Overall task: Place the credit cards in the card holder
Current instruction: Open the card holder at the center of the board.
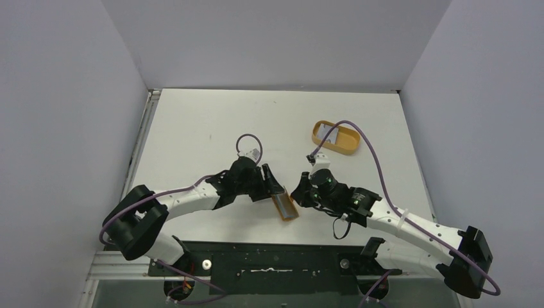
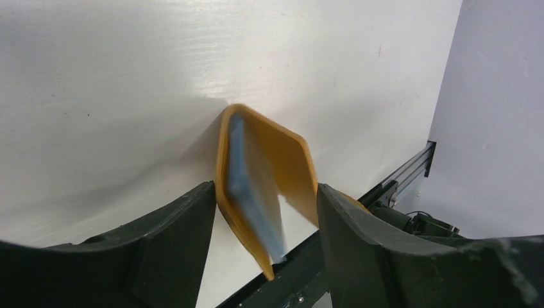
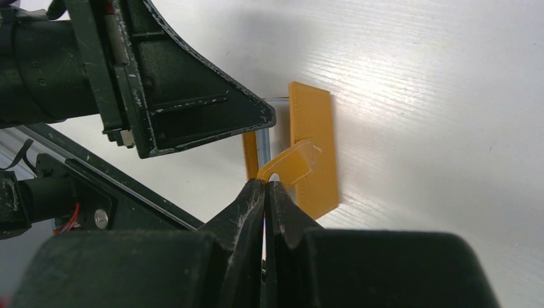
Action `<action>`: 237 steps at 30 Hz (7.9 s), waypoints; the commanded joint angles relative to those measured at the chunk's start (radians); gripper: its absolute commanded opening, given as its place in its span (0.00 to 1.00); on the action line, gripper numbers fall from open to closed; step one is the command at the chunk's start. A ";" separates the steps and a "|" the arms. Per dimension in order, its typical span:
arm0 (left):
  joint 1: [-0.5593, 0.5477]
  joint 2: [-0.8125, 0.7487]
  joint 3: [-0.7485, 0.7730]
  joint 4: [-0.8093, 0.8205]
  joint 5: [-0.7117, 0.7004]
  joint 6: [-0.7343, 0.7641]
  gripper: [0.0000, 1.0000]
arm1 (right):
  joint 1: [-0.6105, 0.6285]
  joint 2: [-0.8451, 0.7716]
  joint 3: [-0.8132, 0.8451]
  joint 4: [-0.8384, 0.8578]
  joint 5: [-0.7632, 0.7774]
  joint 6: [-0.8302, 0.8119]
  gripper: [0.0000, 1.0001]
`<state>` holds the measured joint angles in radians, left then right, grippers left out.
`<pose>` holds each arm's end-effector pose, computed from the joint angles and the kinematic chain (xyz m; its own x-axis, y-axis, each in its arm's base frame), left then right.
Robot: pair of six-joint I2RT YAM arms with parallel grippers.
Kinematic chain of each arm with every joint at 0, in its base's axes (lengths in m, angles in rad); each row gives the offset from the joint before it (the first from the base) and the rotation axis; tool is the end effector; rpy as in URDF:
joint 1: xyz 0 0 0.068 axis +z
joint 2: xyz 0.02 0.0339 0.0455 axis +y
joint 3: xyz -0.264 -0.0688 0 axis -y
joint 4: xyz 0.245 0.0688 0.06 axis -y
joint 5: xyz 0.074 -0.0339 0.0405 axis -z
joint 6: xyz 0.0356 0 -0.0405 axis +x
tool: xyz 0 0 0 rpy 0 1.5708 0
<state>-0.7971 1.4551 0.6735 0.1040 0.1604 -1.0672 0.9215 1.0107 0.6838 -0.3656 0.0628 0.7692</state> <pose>0.1991 -0.2119 0.1773 -0.9061 -0.3098 -0.2883 -0.0010 0.6827 -0.7307 0.1320 0.1702 0.2454 -0.8100 0.0811 -0.5808 -0.2816 0.8149 0.5066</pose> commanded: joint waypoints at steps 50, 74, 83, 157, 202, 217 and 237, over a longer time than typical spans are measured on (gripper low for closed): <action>0.024 0.245 0.122 0.010 0.062 0.127 0.00 | -0.094 -0.165 0.121 -0.405 0.341 -0.099 0.72; 0.026 0.255 0.130 -0.006 0.069 0.130 0.00 | 0.110 0.391 0.237 -0.186 0.133 -0.250 1.00; 0.026 0.264 0.126 0.002 0.076 0.128 0.00 | 0.120 0.493 0.255 -0.243 0.241 -0.239 1.00; 0.048 0.215 0.033 0.142 0.103 0.062 0.56 | -0.336 0.111 -0.372 0.211 -0.036 0.156 0.00; -0.080 0.375 0.338 0.054 0.070 0.175 0.07 | -0.348 -0.020 -0.288 -0.088 0.080 0.158 0.51; -0.083 0.467 0.347 -0.029 0.004 0.190 0.00 | -0.116 -0.162 0.009 -0.396 0.262 0.129 0.60; -0.061 0.370 0.286 -0.011 0.036 0.174 0.02 | -0.285 0.134 -0.183 -0.081 0.063 0.082 0.17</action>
<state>-0.8791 1.8870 0.9977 0.1284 0.2131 -0.9096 0.6872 1.1236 0.5304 -0.5365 0.1383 0.8772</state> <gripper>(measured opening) 0.003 0.177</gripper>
